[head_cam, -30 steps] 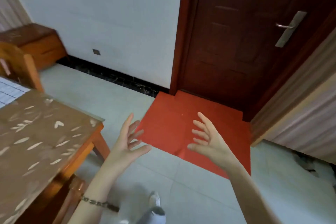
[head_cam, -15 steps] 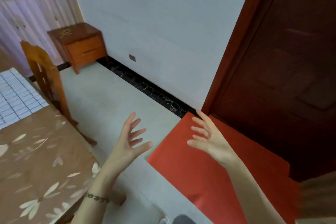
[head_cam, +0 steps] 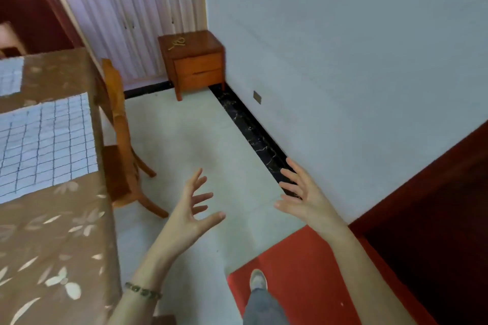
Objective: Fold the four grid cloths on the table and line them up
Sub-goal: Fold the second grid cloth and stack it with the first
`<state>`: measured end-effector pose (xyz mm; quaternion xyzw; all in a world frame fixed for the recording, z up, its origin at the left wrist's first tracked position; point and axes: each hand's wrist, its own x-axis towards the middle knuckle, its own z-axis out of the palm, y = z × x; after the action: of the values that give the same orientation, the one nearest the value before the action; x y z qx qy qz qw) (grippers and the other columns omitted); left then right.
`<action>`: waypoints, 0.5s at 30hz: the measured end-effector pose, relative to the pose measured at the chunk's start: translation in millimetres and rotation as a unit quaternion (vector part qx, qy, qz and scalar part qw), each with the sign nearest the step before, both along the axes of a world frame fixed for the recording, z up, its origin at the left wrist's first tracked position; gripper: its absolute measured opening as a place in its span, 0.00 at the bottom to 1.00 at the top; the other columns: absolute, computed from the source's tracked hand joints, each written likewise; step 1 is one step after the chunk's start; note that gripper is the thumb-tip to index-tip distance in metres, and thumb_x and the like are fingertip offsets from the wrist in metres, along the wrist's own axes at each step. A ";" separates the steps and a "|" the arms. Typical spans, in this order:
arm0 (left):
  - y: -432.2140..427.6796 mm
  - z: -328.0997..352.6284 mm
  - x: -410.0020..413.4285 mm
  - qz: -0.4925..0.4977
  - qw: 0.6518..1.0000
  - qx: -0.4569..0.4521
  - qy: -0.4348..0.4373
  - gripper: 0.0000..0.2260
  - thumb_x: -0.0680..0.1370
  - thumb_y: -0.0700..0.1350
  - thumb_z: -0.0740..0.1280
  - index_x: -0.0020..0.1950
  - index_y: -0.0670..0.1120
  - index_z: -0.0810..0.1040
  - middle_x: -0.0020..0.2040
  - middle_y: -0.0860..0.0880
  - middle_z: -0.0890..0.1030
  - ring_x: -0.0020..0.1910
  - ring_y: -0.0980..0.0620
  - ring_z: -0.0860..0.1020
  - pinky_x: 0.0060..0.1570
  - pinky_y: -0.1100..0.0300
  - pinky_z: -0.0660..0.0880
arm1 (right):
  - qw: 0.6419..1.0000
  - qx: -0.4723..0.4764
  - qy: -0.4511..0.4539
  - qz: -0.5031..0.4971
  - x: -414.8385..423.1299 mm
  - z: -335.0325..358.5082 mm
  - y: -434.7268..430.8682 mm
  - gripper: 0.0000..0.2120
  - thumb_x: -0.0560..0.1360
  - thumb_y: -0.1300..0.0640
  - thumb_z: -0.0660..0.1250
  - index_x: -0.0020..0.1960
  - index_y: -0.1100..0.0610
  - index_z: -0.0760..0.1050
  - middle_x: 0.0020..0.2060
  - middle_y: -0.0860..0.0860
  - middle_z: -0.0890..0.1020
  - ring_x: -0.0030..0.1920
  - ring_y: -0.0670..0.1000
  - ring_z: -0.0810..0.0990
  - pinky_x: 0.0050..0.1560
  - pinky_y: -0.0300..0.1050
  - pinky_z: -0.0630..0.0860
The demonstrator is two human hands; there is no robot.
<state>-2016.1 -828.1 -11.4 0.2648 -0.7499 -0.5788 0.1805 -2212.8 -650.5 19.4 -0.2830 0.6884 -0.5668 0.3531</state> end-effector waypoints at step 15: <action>-173.5 4.7 -134.1 0.200 0.980 -0.010 0.014 0.42 0.69 0.51 0.75 0.73 0.68 0.51 0.68 0.64 0.65 0.60 0.66 0.74 0.55 0.66 0.74 | 0.981 0.012 -0.002 0.192 -178.5 6.1 -258.1 0.42 0.69 0.69 0.73 0.74 0.44 0.58 0.68 0.45 0.69 0.65 0.46 0.72 0.64 0.45 0.72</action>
<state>-2150.1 -1001.5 -6.7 0.3994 -0.6853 -0.5268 0.3055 -2391.3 -908.5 25.5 -0.4044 0.6274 -0.4812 0.4597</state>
